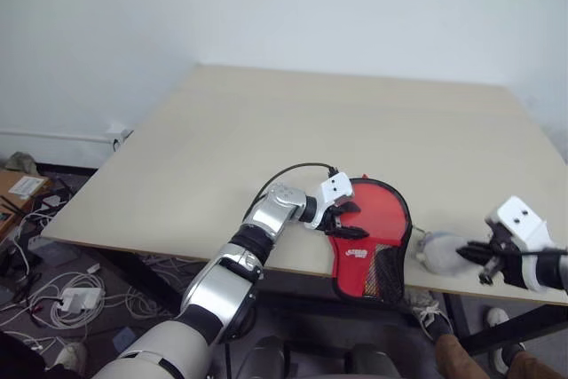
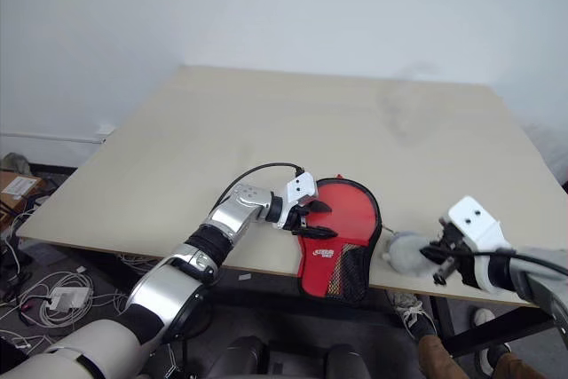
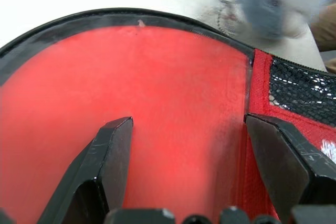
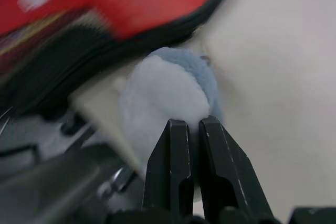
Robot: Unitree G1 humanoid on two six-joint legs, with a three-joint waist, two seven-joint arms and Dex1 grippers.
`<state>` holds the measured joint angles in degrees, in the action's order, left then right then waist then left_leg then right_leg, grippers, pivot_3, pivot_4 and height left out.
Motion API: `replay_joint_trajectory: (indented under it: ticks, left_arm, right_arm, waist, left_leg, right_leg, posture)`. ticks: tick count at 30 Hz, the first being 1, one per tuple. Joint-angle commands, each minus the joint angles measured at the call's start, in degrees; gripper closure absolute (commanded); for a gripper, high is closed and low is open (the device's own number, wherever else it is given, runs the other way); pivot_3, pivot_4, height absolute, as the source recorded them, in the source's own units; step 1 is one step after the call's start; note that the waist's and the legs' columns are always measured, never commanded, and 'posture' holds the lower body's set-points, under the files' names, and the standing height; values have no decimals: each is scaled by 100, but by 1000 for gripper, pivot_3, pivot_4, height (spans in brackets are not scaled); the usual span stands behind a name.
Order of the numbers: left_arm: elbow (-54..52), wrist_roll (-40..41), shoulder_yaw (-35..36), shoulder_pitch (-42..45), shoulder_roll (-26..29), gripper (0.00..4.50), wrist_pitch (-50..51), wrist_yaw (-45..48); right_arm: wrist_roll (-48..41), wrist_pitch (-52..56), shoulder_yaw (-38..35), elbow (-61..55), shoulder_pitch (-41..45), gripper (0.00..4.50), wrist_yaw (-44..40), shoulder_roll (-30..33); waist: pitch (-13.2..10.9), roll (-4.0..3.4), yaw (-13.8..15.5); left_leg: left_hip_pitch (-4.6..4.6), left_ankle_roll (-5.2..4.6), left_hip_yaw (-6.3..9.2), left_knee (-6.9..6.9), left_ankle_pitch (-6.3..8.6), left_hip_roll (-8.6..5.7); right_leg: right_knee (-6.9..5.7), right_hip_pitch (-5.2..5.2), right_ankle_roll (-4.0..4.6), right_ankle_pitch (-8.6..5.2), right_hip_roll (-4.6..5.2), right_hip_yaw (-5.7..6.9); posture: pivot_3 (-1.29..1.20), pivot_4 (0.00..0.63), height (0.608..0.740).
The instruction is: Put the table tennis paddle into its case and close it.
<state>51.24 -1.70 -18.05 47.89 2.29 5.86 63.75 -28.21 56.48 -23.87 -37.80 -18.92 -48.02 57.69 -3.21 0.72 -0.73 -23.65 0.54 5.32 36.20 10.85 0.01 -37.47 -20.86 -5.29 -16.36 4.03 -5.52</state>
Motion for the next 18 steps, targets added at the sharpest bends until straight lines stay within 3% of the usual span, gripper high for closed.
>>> replay_joint_trajectory:
  ticks: [1,7,18]
  left_arm:
    - [230,-166,-95,-5,13,918,54,-26]
    - [303,-169,-89,17,-28,918,23,-40]
    - [367,-173,-78,12,-73,918,-6,-99]
  right_arm:
    - [-115,-178,-510,-566,-430,4471,-388,59]
    - [-129,-425,-718,-1026,-1097,4471,-679,0]
    - [163,-1087,329,-1645,-1801,4471,-724,64]
  waist:
    - [0,0,1]
    - [-1,4,45]
    - [1,8,89]
  left_leg:
    - [3,1,-1,1,1,0]
    - [5,3,1,5,3,0]
    - [18,12,7,5,13,4]
  right_leg:
    - [1,3,0,0,0,0]
    - [10,12,1,-1,3,6]
    - [46,32,7,-2,3,14]
  posture:
    - [0,0,740]
    - [0,0,740]
    - [0,0,740]
